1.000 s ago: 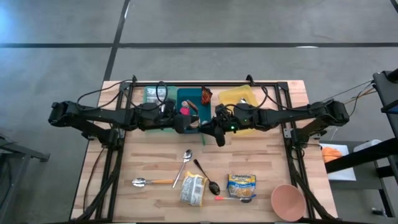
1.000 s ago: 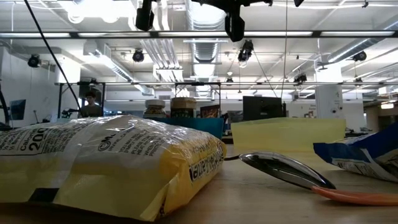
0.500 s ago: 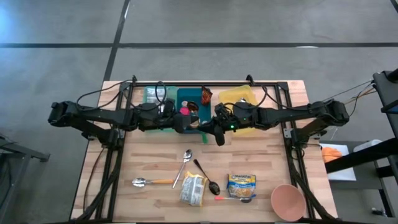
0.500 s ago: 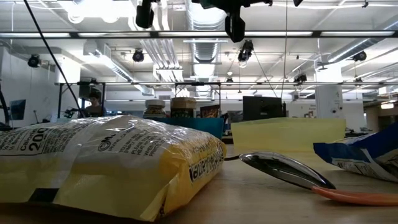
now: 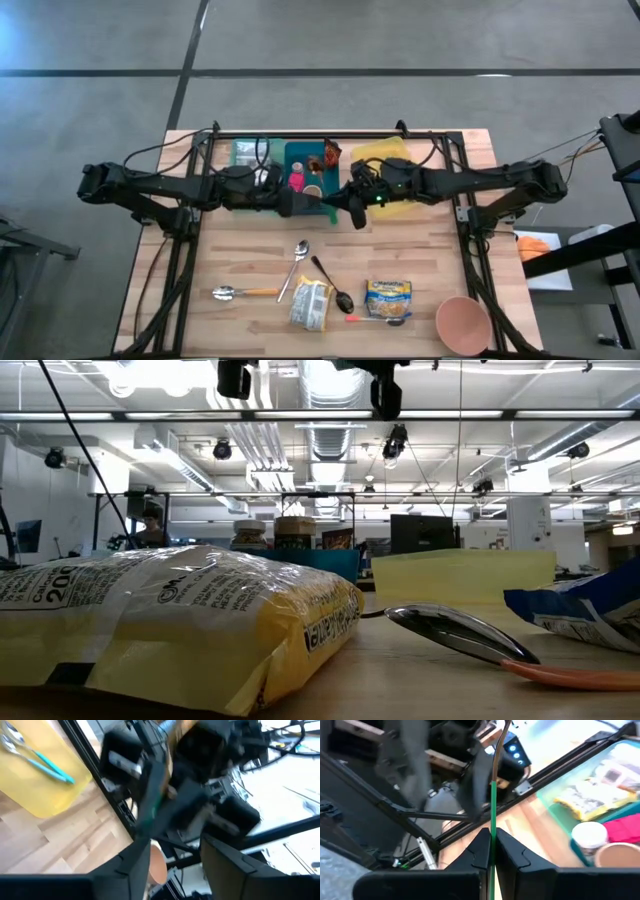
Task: Pick & Place Food Item
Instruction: Put the green spoon into the yellow bin
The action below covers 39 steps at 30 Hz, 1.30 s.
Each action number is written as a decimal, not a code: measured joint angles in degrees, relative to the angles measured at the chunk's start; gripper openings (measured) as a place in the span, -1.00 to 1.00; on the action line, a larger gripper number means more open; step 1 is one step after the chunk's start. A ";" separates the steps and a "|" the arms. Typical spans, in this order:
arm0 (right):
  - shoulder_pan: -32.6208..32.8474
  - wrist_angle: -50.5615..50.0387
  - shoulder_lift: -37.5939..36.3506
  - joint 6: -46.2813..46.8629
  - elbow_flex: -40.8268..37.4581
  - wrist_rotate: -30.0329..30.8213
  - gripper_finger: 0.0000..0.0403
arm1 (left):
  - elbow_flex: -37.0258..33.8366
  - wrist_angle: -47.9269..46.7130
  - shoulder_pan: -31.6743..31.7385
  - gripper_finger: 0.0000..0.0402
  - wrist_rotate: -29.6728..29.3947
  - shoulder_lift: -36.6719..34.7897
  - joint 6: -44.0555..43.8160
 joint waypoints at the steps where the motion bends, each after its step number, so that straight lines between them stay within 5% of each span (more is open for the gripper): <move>1: -0.22 -1.05 -0.65 -0.15 0.00 0.20 -0.96 | 0.00 -0.05 0.00 -0.07 0.83 0.00 -0.46; 14: -4.71 -27.18 -11.42 -3.77 -0.88 9.26 -0.96 | 0.00 -1.96 -0.66 0.17 4.39 -0.09 -2.13; 26: -13.24 -29.66 -19.96 3.34 -16.99 9.31 -0.96 | 0.00 -4.74 -1.97 0.17 5.01 -0.11 -2.61; 39: -24.91 -36.33 -7.47 -0.57 -15.32 3.09 -0.96 | 0.00 -4.82 -1.95 0.17 7.17 -0.11 -3.85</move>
